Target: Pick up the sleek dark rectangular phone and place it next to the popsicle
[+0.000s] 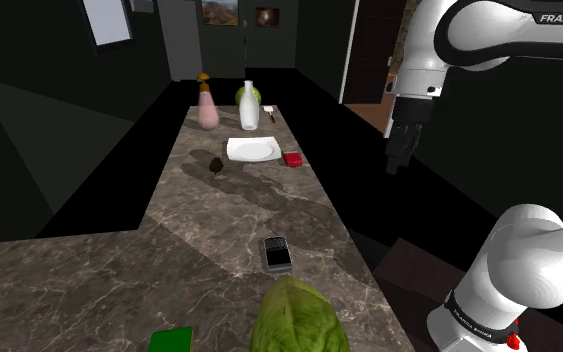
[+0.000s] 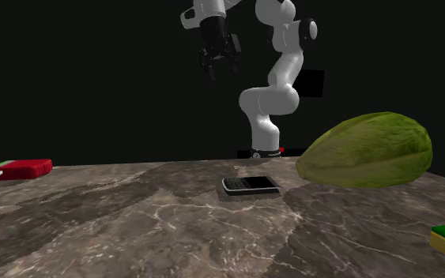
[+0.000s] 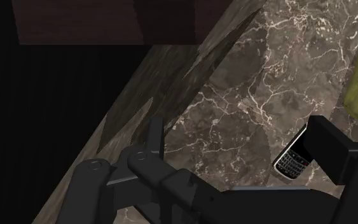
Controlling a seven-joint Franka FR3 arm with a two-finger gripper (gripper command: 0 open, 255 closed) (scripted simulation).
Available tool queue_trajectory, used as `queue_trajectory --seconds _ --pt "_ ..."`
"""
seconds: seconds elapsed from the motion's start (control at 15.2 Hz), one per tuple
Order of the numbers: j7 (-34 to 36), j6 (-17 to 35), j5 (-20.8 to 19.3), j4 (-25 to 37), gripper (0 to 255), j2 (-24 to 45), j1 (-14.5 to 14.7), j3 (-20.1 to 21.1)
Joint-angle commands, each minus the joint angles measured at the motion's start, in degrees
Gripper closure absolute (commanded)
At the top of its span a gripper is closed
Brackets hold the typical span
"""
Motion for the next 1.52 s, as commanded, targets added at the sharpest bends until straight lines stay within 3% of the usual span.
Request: queue_trajectory --seconds 0.0,0.79,1.12,1.45 --pt "0.0 0.0 0.0 0.0 0 0.0 0.0 0.0" --pt "22.6 16.8 9.0 -1.0 0 15.4 1.2 15.8" --pt "32.0 23.7 9.8 2.3 0 25.7 1.0 21.4" --pt "42.1 29.7 7.7 7.7 0 37.5 0.6 25.8"
